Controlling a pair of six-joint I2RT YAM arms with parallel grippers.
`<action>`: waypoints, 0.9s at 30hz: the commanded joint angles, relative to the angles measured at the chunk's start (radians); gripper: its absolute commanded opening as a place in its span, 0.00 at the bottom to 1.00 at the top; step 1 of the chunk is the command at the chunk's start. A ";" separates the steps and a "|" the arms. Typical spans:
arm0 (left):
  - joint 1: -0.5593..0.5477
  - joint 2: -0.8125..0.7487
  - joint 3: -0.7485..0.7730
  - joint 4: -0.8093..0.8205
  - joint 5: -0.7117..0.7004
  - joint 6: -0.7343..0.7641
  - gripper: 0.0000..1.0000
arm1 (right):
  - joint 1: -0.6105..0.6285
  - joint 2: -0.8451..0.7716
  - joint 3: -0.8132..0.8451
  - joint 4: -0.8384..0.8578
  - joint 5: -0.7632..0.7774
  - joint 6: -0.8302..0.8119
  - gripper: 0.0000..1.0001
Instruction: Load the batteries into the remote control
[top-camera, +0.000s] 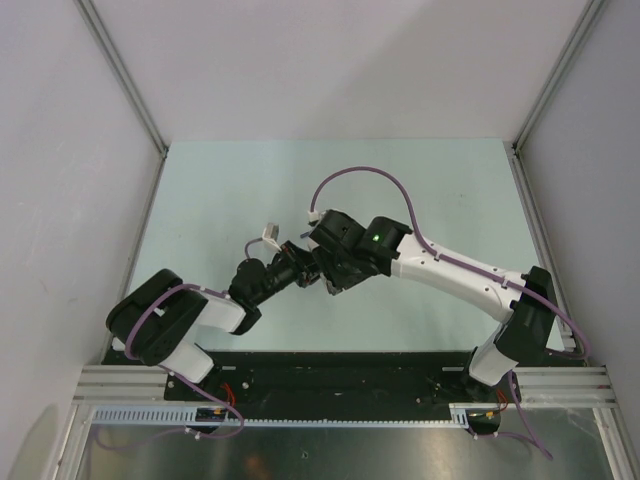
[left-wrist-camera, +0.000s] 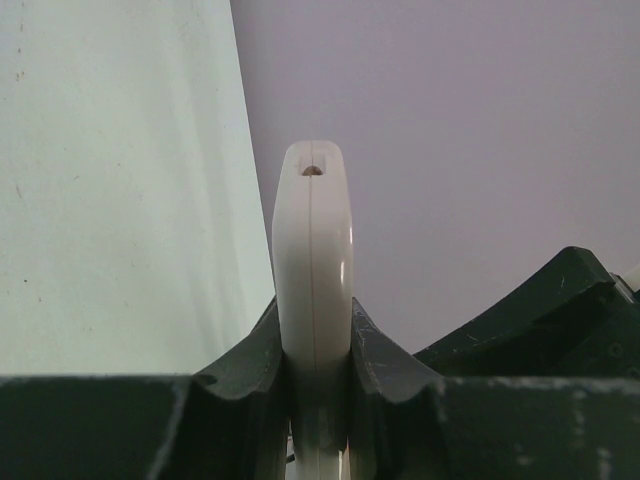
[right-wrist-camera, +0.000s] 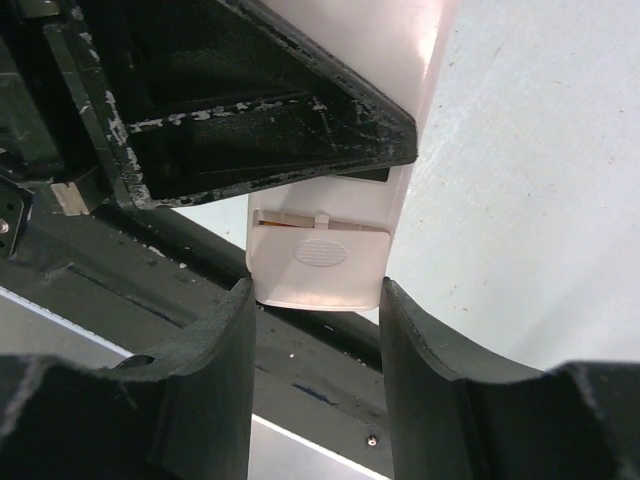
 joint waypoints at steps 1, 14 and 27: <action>-0.014 -0.002 0.037 0.083 0.004 -0.033 0.00 | 0.010 0.009 0.027 0.007 0.003 0.006 0.06; -0.019 0.007 0.044 0.082 0.010 -0.103 0.00 | 0.013 0.039 0.031 -0.036 0.045 -0.002 0.06; -0.020 0.002 0.046 0.082 0.013 -0.095 0.00 | 0.013 0.045 0.041 -0.041 0.063 -0.004 0.06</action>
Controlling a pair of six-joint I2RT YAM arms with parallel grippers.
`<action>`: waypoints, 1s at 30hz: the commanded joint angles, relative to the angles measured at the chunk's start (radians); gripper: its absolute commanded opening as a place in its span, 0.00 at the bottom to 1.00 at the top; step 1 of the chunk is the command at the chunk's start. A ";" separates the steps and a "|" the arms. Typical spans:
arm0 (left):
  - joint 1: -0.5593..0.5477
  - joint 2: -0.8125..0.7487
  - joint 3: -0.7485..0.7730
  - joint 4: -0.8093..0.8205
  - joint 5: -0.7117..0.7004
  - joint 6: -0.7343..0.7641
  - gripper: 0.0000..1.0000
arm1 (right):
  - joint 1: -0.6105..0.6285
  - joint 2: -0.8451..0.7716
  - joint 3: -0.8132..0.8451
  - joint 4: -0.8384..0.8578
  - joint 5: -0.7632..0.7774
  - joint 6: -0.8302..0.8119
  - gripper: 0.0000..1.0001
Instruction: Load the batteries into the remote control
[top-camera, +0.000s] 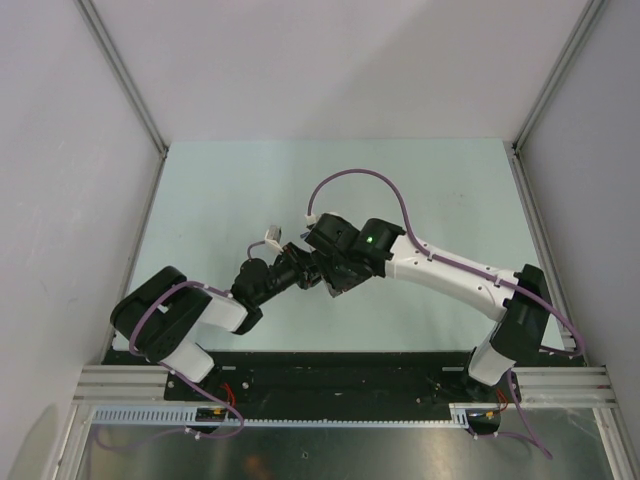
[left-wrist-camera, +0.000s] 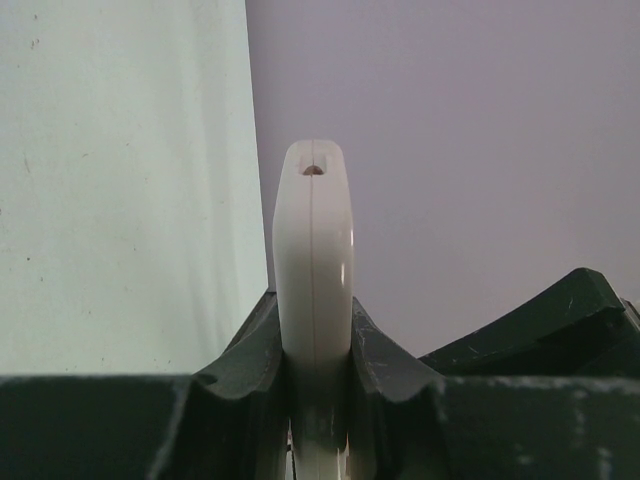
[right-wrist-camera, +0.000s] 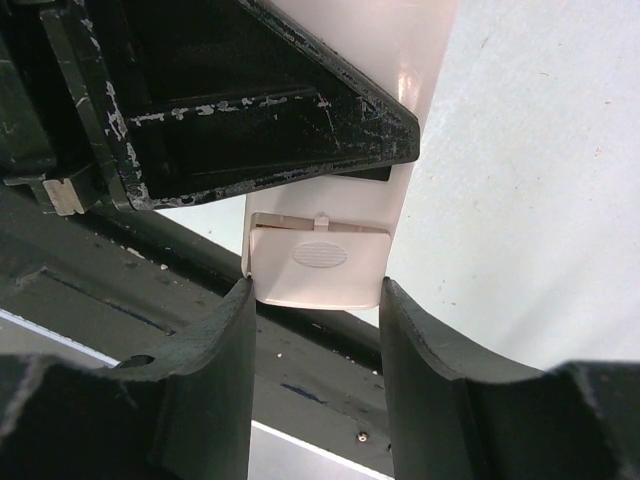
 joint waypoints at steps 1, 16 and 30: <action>-0.014 -0.028 0.040 0.097 0.012 -0.035 0.00 | 0.003 0.018 0.035 -0.018 0.026 -0.003 0.06; -0.026 -0.037 0.032 0.098 -0.003 -0.016 0.00 | -0.027 0.015 0.049 0.008 -0.051 0.025 0.11; -0.060 -0.092 -0.003 0.098 -0.127 0.036 0.00 | -0.062 0.000 0.041 0.043 -0.158 0.074 0.12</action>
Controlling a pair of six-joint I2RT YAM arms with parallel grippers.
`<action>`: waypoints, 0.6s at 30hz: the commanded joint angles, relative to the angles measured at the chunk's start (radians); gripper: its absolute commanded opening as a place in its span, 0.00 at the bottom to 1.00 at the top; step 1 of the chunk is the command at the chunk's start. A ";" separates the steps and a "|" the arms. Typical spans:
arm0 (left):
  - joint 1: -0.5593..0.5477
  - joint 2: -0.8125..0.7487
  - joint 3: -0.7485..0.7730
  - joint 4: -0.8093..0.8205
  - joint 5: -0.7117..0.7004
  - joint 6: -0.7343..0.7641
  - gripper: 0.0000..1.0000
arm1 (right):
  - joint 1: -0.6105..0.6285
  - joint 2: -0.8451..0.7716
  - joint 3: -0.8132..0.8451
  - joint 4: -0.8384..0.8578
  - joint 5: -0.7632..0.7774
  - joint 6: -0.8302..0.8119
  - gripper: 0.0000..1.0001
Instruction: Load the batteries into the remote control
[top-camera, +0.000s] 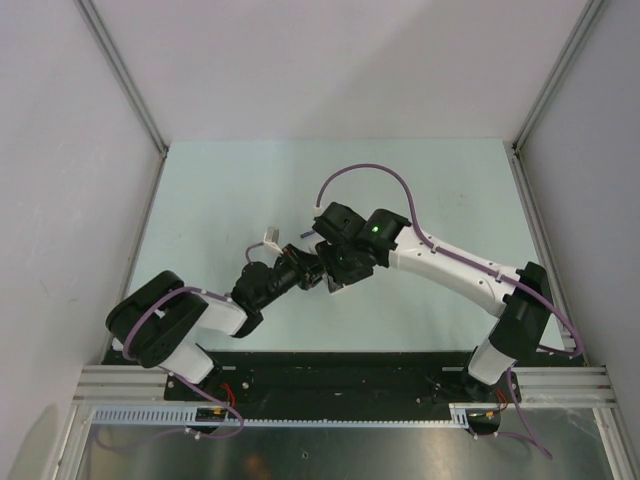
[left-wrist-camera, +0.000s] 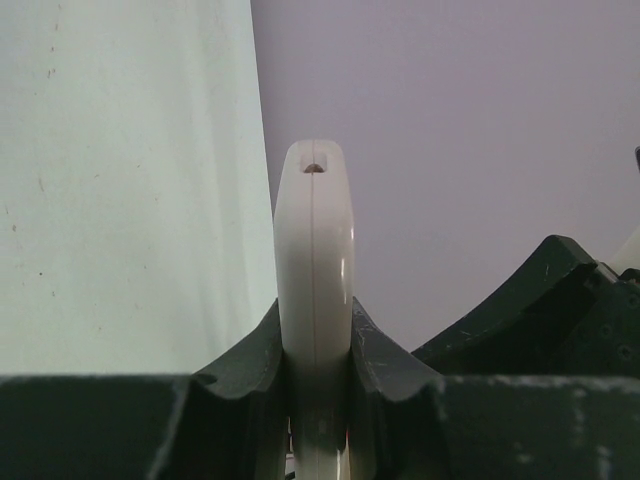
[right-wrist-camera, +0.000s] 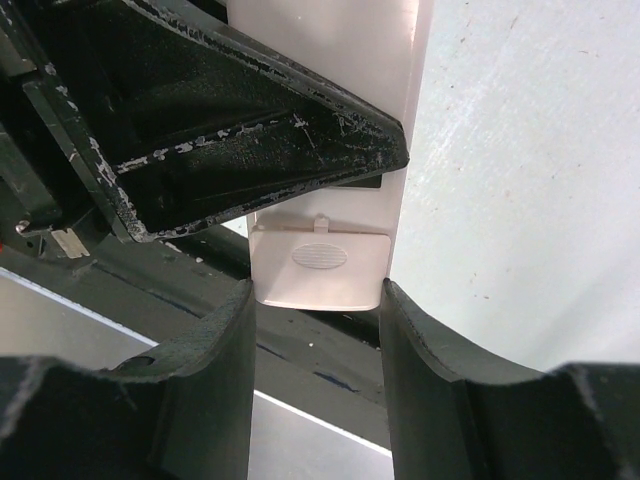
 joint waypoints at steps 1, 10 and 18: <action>-0.017 -0.059 0.005 0.121 -0.026 -0.012 0.00 | 0.002 -0.007 0.030 0.046 -0.042 0.034 0.12; -0.017 -0.051 0.010 0.124 -0.015 -0.030 0.00 | 0.010 -0.003 0.033 0.021 -0.018 0.030 0.17; -0.015 -0.040 0.014 0.138 0.014 -0.055 0.00 | 0.010 0.000 0.041 -0.005 0.033 0.020 0.29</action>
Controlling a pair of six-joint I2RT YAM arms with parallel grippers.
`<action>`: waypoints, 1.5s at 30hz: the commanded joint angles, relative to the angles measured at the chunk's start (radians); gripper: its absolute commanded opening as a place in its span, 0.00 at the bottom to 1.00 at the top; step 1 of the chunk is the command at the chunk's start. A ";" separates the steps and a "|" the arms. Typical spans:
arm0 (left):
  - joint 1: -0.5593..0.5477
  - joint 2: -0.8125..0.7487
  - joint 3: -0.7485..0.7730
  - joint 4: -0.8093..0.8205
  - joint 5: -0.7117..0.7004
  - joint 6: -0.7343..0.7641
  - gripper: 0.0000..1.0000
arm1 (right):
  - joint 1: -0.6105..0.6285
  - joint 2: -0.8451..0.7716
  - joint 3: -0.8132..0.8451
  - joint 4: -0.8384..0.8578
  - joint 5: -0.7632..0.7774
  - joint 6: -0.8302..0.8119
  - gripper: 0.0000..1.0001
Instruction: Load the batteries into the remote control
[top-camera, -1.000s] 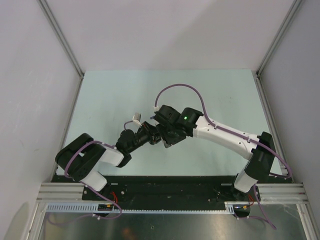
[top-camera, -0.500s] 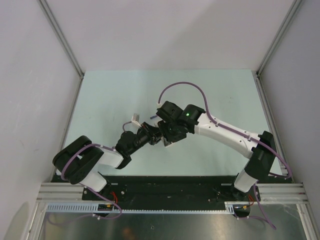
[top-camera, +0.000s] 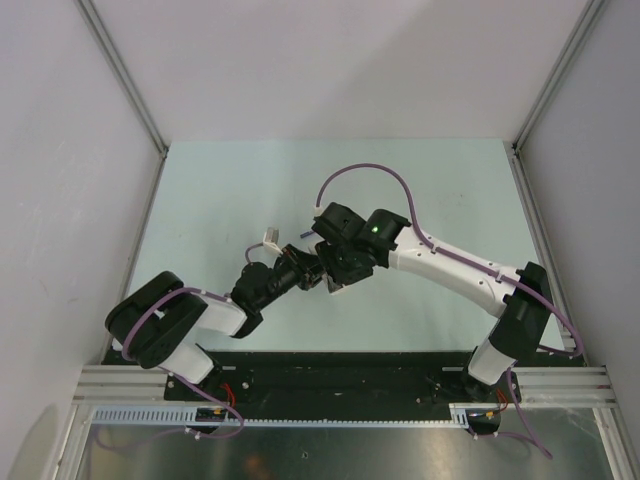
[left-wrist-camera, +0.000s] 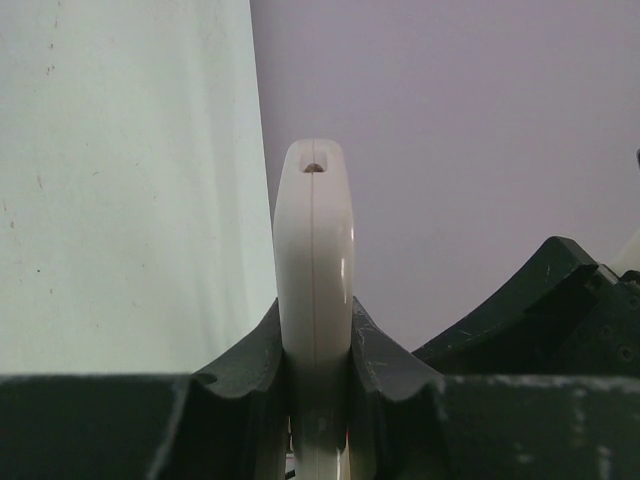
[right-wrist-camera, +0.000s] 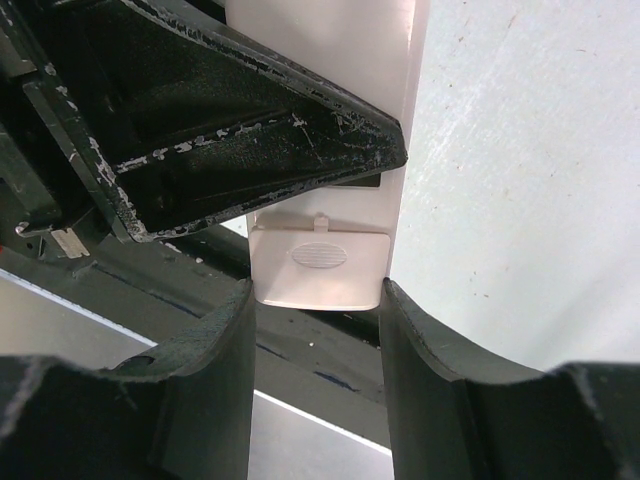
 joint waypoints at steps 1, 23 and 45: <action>-0.013 -0.027 0.021 0.143 0.028 -0.053 0.00 | 0.006 0.000 0.039 -0.007 0.031 0.008 0.31; -0.004 0.053 0.032 0.211 0.071 -0.126 0.00 | 0.006 0.028 0.100 -0.068 0.108 -0.012 0.53; 0.001 0.070 0.026 0.228 0.056 -0.127 0.00 | 0.025 0.022 0.122 -0.068 0.091 0.010 0.59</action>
